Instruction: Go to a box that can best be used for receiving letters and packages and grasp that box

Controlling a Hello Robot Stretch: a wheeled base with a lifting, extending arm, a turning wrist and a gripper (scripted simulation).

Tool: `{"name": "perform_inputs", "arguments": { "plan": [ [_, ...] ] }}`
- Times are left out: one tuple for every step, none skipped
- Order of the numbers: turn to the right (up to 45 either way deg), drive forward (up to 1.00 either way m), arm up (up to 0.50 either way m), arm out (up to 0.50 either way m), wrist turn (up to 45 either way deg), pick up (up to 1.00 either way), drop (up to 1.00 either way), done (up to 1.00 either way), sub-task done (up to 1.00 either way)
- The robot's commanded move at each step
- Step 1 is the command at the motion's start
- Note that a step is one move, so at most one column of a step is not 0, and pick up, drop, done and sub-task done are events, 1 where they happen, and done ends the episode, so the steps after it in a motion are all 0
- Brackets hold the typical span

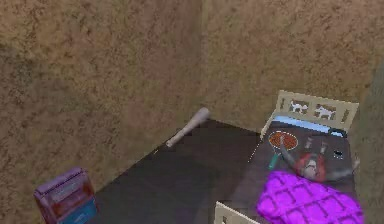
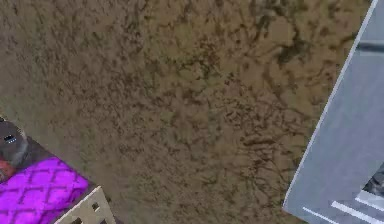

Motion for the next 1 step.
{"name": "perform_inputs", "arguments": {
  "plan": [
    [0.0, 0.55, 0.00, 0.00, 0.0, 0.00, 0.00, 0.00, 0.00]
  ]
}}
